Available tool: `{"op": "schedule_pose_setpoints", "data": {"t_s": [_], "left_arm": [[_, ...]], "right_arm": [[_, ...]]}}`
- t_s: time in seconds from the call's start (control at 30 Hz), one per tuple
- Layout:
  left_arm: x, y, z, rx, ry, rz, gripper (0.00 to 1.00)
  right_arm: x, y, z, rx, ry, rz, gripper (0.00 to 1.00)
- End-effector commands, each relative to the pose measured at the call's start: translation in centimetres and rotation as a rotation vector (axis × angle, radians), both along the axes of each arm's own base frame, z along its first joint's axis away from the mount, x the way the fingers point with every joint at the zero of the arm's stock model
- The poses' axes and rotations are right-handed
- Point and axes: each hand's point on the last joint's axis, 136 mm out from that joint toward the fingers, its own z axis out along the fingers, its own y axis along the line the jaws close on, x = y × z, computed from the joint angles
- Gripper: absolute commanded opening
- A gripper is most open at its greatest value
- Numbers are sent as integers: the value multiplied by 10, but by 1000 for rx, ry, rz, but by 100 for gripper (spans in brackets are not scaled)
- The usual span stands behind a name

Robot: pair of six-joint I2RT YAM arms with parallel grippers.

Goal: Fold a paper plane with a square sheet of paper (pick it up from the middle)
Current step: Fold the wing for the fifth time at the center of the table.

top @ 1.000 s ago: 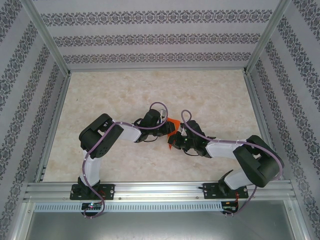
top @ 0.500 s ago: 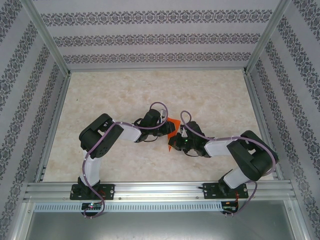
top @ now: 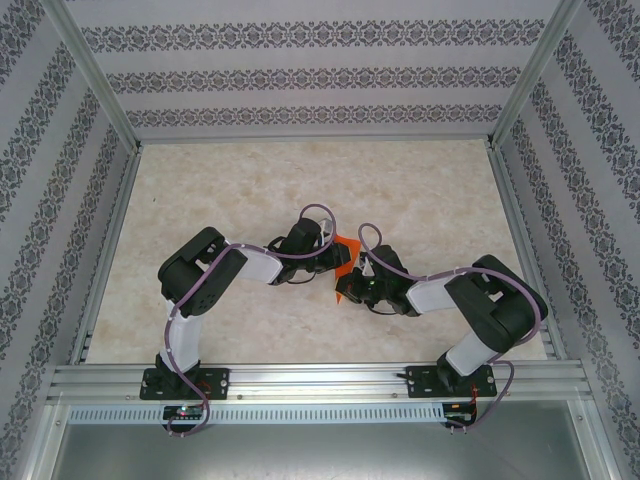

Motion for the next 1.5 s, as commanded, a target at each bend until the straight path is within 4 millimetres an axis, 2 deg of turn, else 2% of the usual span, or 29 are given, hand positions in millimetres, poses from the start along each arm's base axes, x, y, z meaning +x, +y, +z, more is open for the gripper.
{"op": "schedule_pose_setpoints", "data": {"t_s": [0.0,0.23,0.4,0.57,0.67,0.73,1.03,1.07,1.1,1.17,1.23,1.33,1.47], "left_arm": [[-11,16,-40,91,93,10,28],[-11,16,-40,97,97,8,28],[-10,15,-41,96,99,9,28],[-10,15,-40,96,99,7,28],[-11,15,-40,98,99,4,28],[-11,16,-41,103,99,5,28],[-11,16,-44,110,104,6,28],[-11,16,-44,110,105,5,28],[-11,16,-44,110,105,3,28],[-11,16,-44,109,105,5,28],[-12,16,-45,112,105,5,28],[-12,16,-45,113,110,3,28],[-12,17,-46,115,113,5,27]], "right_arm": [[-22,-30,-30,-166,91,-39,0],[-12,-11,18,-109,-35,30,0],[-13,3,31,-59,-57,71,0],[-15,2,16,-95,-21,70,0],[-19,-11,0,-166,9,50,0],[-25,-20,-11,-214,37,43,0],[-49,-42,-37,-261,121,8,0],[-48,-39,-37,-245,116,-1,0],[-59,-46,-47,-241,141,-11,0],[-64,-52,-54,-245,165,-25,0],[-63,-49,-50,-235,153,-14,0],[-60,-35,-33,-178,106,28,0],[-60,-38,-29,-178,96,15,0]]}}
